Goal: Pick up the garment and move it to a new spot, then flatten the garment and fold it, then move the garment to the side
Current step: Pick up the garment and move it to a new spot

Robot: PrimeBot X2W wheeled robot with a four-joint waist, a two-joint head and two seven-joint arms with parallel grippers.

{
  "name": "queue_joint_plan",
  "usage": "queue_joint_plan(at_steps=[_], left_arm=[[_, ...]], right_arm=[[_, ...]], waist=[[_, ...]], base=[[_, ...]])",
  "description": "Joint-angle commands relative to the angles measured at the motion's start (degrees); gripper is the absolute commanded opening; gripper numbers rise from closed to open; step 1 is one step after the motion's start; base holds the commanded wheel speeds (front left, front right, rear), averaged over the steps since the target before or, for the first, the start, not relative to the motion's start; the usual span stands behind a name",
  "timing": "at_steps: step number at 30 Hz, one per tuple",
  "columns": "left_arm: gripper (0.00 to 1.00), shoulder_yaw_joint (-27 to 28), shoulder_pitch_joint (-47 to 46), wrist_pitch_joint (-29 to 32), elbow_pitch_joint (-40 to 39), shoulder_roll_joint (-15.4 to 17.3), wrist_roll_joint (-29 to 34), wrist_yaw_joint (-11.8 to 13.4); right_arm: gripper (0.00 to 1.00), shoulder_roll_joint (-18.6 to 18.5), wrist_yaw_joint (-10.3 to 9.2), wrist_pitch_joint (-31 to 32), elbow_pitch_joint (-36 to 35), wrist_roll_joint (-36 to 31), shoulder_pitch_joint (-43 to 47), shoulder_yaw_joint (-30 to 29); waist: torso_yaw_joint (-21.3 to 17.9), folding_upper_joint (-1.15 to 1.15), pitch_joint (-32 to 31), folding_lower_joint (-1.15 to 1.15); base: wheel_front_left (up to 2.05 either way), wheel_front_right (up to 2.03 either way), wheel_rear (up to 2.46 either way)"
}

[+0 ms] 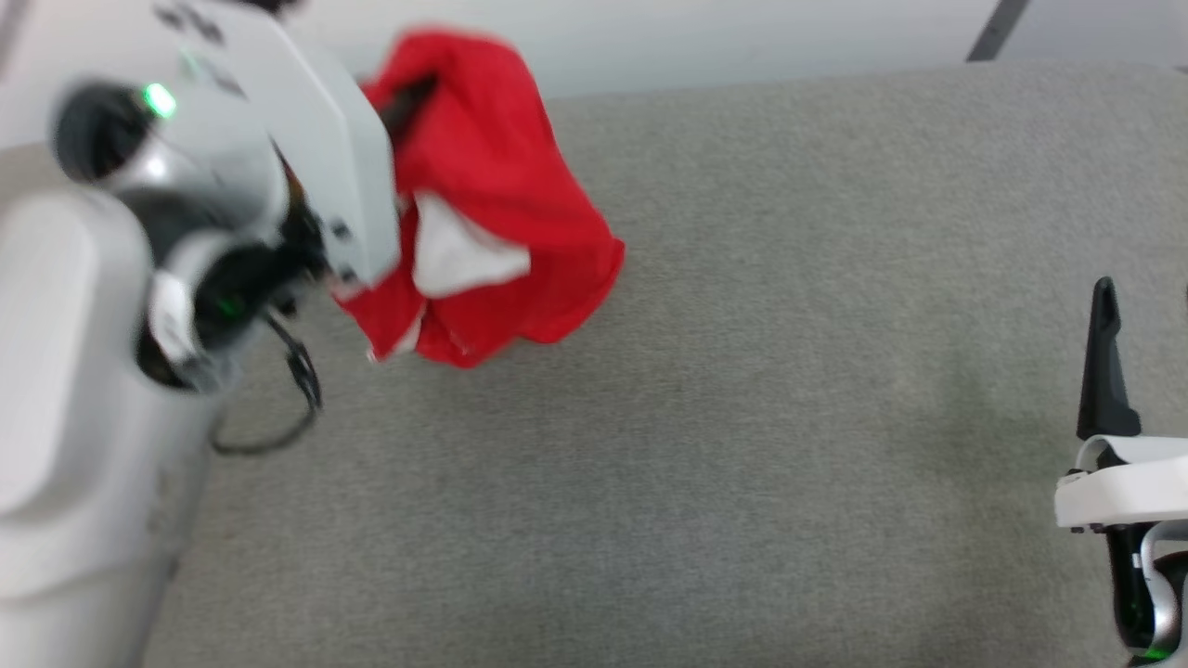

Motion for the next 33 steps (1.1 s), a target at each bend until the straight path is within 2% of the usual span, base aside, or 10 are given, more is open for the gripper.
queue_joint_plan(at_steps=[1,9,20,21,23,24,25,26,33], left_arm=[[0.0,-0.27,1.32,0.07,-0.48,-0.04,0.14,0.38],[0.0,-2.83,11.39,0.37,0.34,-0.39,-0.74,1.99],[0.0,-5.56,18.64,-1.42,7.58,-1.8,-1.73,0.71],[0.04,-5.73,18.7,-1.62,8.21,-1.99,-1.79,0.42],[0.43,-5.95,18.43,-2.01,9.16,-2.28,-2.0,-0.09],[0.72,-5.98,18.18,-2.0,9.34,-2.44,-2.18,-0.26],[0.95,-5.96,17.92,-2.14,9.38,-2.62,-2.38,-0.47],[1.0,-5.92,17.68,-2.2,9.37,-2.53,-2.39,-0.57],[1.0,-4.9,19.0,-3.53,6.89,-1.44,-2.9,-0.97]], right_arm=[[1.0,0.31,0.0,-0.44,0.34,0.06,0.42,0.14],[1.0,0.92,0.0,-2.25,3.88,1.0,-0.78,1.28],[1.0,1.11,0.0,-3.64,7.48,1.71,-1.46,2.89],[1.0,1.11,0.0,-3.68,7.75,1.78,-1.45,3.09],[1.0,1.1,0.0,-3.72,8.19,1.73,-1.33,3.43],[1.0,1.11,0.0,-3.72,8.39,1.68,-1.24,3.61],[1.0,1.11,0.0,-3.71,8.57,1.56,-1.1,3.79],[1.0,1.11,0.0,-3.63,8.75,1.47,-0.92,4.0],[1.0,0.51,0.0,-2.76,9.11,1.02,0.45,5.05]], waist=[[-1.57,0.0,1.36,0.0],[-4.24,0.0,2.33,0.0],[-5.82,0.0,2.05,0.0],[-5.76,0.0,1.79,0.0],[-5.56,0.0,1.14,0.0],[-5.41,0.0,0.74,0.0],[-5.19,0.0,0.25,0.0],[-4.97,0.0,-0.28,0.0],[-2.78,0.0,-4.71,0.0]], base=[[0.0,0.0,0.0],[0.0,0.0,0.0],[0.0,0.0,0.0],[0.0,0.0,0.0],[0.0,0.0,0.0],[0.0,0.0,0.0],[0.0,0.0,0.0],[0.0,0.0,0.0],[0.0,0.0,0.0]])
